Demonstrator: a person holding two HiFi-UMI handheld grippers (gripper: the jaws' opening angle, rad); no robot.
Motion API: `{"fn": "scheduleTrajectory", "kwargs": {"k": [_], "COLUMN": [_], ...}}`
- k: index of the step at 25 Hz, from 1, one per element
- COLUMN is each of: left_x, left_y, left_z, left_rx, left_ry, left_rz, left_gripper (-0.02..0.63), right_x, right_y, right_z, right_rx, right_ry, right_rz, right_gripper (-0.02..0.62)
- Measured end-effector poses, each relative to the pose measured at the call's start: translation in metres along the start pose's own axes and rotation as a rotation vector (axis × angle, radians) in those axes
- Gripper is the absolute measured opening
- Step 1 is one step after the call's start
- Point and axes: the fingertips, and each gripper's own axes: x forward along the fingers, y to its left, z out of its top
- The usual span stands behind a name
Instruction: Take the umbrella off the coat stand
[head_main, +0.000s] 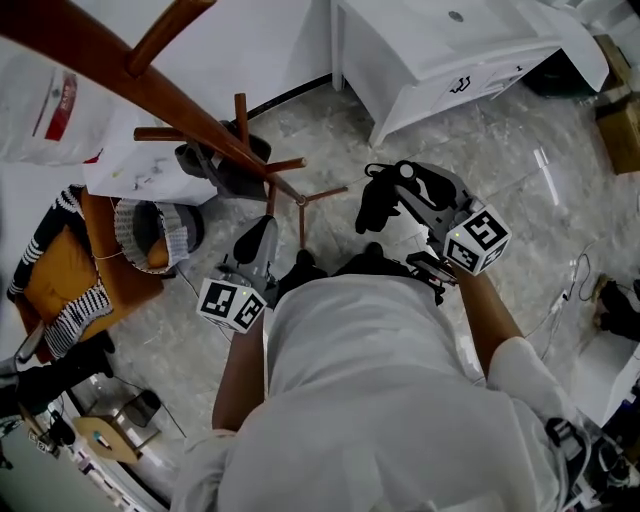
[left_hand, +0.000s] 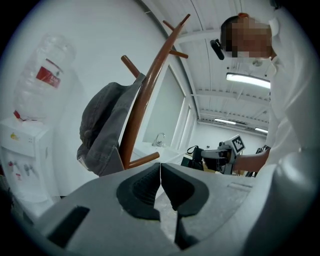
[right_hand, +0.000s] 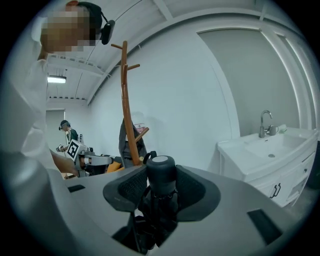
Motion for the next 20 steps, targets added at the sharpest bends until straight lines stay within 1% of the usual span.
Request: {"fn": "scheduleTrajectory", "kwargs": {"k": [3,6,14,20], "left_x": [0.005,0.009,0.019,0.017], "left_y": [-0.001,-0.002,-0.011,-0.014], "left_z": [0.004,0.006,0.010,0.009], "left_rx": [-0.001,0.002,0.005,0.006], "left_ry": [-0.003,-0.010,-0.021,-0.017], "left_rz": [-0.011,-0.023,-0.054,-0.055], "left_gripper": [0.017,0.017,0.017,0.017], "right_x": [-0.010,-0.017,-0.019,-0.015], "right_y": [-0.004,-0.005,0.003,0.011], "right_z": [0.003,0.005,0.003,-0.002], "right_rx": [0.026,0.024,0.040,0.062], "right_ry": [-0.028,-0.041,-0.051,-0.055], "right_rz": [-0.030,-0.049,-0.034,-0.019], "right_gripper": [0.183,0.183,0.183,0.183]}}
